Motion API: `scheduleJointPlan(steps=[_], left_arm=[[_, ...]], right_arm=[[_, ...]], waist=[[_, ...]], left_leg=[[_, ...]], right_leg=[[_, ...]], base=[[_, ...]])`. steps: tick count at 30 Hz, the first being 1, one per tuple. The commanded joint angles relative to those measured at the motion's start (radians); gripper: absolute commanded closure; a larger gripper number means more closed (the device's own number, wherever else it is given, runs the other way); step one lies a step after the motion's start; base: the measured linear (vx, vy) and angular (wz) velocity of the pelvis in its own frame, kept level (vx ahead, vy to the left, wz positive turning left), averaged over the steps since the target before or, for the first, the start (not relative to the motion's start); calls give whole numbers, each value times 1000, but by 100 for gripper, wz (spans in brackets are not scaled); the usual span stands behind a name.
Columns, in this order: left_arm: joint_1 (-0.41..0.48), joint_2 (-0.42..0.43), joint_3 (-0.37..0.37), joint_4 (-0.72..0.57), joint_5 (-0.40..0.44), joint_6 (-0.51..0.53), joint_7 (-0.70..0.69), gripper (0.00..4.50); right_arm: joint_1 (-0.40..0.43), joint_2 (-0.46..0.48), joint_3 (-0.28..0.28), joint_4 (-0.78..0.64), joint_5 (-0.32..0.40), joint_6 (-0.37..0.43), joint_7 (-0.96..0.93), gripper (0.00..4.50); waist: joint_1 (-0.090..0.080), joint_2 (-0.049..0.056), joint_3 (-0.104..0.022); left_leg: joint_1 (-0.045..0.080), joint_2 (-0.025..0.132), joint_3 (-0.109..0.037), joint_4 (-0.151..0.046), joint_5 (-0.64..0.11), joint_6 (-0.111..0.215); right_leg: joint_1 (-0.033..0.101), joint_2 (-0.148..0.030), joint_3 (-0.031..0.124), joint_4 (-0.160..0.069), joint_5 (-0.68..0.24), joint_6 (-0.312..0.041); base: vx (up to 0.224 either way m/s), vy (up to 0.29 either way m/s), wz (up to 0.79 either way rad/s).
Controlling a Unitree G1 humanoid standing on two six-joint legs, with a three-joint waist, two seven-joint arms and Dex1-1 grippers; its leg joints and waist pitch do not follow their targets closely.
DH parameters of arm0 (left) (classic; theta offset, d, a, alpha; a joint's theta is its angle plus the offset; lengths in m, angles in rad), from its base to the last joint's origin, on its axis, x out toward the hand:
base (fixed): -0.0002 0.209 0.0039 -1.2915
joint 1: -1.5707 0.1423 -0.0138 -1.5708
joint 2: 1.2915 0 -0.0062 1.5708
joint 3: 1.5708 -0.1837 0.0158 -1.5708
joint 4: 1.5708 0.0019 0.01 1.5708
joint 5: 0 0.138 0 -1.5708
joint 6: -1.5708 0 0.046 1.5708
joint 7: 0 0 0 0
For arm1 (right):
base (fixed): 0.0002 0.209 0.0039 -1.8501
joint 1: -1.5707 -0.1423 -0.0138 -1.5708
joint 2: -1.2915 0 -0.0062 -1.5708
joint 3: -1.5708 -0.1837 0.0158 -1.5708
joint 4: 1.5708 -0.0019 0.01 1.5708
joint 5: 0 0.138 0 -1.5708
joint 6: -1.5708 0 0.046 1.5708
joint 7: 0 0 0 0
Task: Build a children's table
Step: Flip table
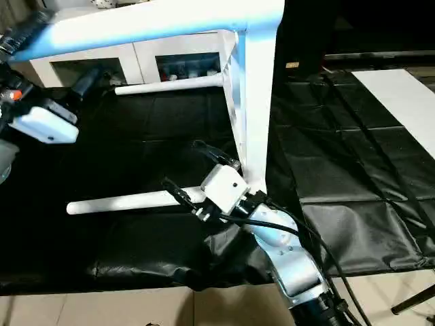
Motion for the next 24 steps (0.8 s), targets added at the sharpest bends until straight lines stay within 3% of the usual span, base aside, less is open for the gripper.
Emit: scheduleJointPlan(steps=[1, 3, 4, 5, 9, 11, 12, 13, 16, 18, 21, 22, 24], left_arm=[[-22, 5, 22, 23, 23, 13, 52, 0], [-34, 0, 36, 28, 31, 15, 80, 0], [-40, -4, 37, 23, 38, 21, 82, 0], [-41, -8, 39, 17, 44, 33, 83, 0], [-23, -11, 53, -1, 51, 70, 89, 0], [6, -2, 73, -19, 55, 98, 101, 0], [11, -1, 76, -22, 55, 99, 103, 0], [25, 6, 84, -30, 52, 102, 100, 0], [54, 13, 104, -40, 42, 109, 95, 0], [66, 21, 117, -50, 40, 114, 88, 0], [68, 24, 121, -58, 38, 120, 86, 0], [69, 28, 118, -63, 31, 126, 80, 18], [70, 24, 119, -68, 23, 130, 81, 35]], right_arm=[[-21, 5, 12, -15, -20, 12, -1, 9], [-22, 7, 14, -20, -24, 19, -4, 9], [-23, 13, 11, -25, -19, 25, -8, 9], [-25, 17, 11, -24, -15, 22, -9, 9], [-31, 28, 16, -2, -24, 6, -5, 9], [-41, 35, 14, 15, -29, 8, -2, 9], [-43, 35, 14, 16, -29, 9, -2, 9], [-46, 34, 15, 20, -30, 10, 2, 9], [-46, 32, 21, 28, -32, 13, 11, 9], [-36, 31, 28, 20, -30, 22, 21, 9], [-31, 31, 31, 16, -31, 24, 23, 9], [-28, 30, 31, 15, -31, 24, 24, 3], [-27, 29, 29, 17, -30, 25, 23, 0]], waist=[[-3, 13, -60], [-2, 13, -60], [-1, -1, -60], [2, 9, -59], [1, 8, -57], [-1, 2, -58], [-1, 5, -59], [0, -2, -59], [7, 1, -61], [8, -6, -61], [12, 1, -62], [15, -2, -62], [19, 3, -62]], left_leg=[[18, 21, -21, -76, -372, -18], [14, 20, -21, -74, -350, -11], [12, 20, -21, -76, -341, -7], [13, 21, -21, -75, -336, -7], [11, 22, -24, -78, -345, -8], [9, 22, -24, -78, -337, -6], [8, 22, -24, -77, -333, -4], [10, 22, -23, -77, -331, 1], [8, 24, -23, -77, -307, 6], [9, 23, -22, -77, -308, 7], [12, 24, -22, -77, -311, 6], [12, 25, -22, -78, -315, 1], [12, 25, -22, -78, -329, -6]], right_leg=[[32, -43, 26, -64, -124, -190], [34, -46, 28, -65, -157, -182], [35, -47, 28, -69, -168, -179], [31, -49, 29, -68, -192, -176], [28, -48, 29, -70, -230, -163], [28, -49, 29, -69, -224, -164], [28, -50, 29, -68, -222, -165], [26, -48, 29, -71, -227, -164], [25, -49, 29, -67, -199, -166], [24, -47, 29, -67, -191, -166], [21, -47, 30, -66, -172, -167], [22, -47, 30, -64, -159, -166], [21, -47, 31, -64, -156, -165]], base=[[0, 0, 0], [0, 0, 0], [0, 0, 0], [0, 0, 0], [0, 0, 0], [0, 0, 0], [0, 0, 0], [0, 0, 0], [0, 0, 0], [0, 0, 0], [0, 0, 0], [0, 0, 0], [0, 0, 0]])
